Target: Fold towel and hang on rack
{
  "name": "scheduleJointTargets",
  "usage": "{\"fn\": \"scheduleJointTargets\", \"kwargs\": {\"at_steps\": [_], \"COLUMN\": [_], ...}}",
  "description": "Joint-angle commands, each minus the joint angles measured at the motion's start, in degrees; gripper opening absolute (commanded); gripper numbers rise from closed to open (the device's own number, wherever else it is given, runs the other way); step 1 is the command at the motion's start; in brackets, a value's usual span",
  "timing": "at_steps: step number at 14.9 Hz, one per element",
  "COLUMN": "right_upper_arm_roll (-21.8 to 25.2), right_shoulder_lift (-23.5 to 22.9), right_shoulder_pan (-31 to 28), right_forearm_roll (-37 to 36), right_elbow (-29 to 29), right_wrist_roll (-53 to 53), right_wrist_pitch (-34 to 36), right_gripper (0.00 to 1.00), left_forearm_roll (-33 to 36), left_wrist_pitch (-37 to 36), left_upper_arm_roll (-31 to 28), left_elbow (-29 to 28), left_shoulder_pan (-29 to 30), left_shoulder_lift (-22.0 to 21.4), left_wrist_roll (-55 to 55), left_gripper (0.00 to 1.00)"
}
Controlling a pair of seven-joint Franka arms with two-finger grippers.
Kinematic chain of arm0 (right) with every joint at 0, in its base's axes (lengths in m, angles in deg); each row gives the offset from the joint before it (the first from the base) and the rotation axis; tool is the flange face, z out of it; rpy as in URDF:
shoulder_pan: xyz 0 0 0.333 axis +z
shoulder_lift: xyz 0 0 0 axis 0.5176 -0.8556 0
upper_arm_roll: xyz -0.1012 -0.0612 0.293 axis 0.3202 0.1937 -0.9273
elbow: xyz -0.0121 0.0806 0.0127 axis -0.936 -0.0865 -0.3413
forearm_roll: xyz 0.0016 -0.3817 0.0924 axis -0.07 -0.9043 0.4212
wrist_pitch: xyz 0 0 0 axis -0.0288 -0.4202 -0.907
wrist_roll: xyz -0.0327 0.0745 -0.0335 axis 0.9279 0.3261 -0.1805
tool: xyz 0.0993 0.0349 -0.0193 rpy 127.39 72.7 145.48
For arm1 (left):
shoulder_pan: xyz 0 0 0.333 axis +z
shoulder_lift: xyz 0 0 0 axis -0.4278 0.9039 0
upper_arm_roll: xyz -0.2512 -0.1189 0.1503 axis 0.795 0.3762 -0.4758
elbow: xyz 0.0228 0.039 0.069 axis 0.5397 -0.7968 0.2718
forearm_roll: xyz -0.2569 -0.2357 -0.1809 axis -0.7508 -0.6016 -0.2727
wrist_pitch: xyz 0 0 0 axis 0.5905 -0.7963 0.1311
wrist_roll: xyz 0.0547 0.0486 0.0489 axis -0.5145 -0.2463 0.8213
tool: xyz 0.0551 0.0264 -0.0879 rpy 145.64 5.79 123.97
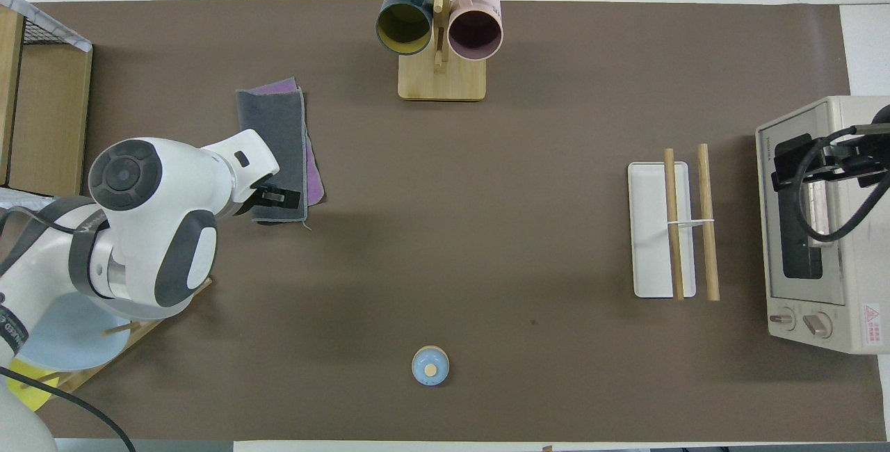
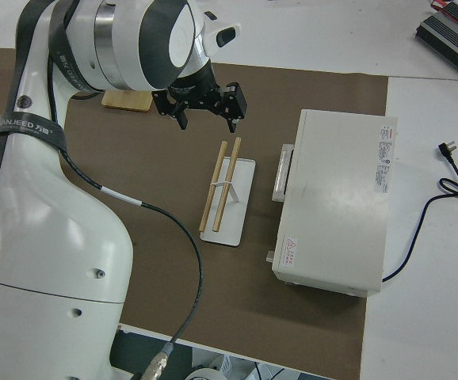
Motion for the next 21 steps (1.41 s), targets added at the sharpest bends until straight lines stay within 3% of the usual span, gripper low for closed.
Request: {"fn": "scheduleJointTargets", "kwargs": {"at_steps": [1,3,5,11,17,21], "right_upper_arm_roll": [-0.1,-0.2,-0.4,-0.9,-1.1,-1.1], "right_shoulder_lift": [0.8,0.8,0.9,2.2,2.5,3.0], "right_shoulder_pan": [-0.1,0.1,0.1,0.8,3.6,3.6], "right_forearm_roll": [-0.4,-0.4,-0.4,0.0,3.3,6.9], "right_elbow": [0.6,0.7,0.7,1.2,2.4,4.3], "right_wrist_roll": [-0.3,-0.7,-0.8,-0.9,-0.8,-0.6], "right_wrist_pitch": [-0.2,0.3,0.4,2.2,2.0,-0.9], "right_gripper": [1.0,1.0,1.0,1.0,1.0,1.0], "left_forearm_roll": [-7.8,-17.4,-21.1,-21.2,-21.3,-21.5], "left_wrist_pitch": [0.5,2.4,4.7,5.8,6.6,6.8], "left_upper_arm_roll": [0.2,0.1,0.2,0.2,0.2,0.2], "left_elbow": [0.4,0.4,0.5,2.2,2.1,3.8], "left_shoulder_pan": [4.3,6.6,7.3,7.2,6.9,7.0], "left_shoulder_lift": [-0.1,1.9,4.3,9.0,9.5,11.3], "left_wrist_roll": [-4.3,-11.4,-14.4,-14.8,-14.8,-14.8], "left_gripper": [1.0,1.0,1.0,0.98,0.87,0.86]}}
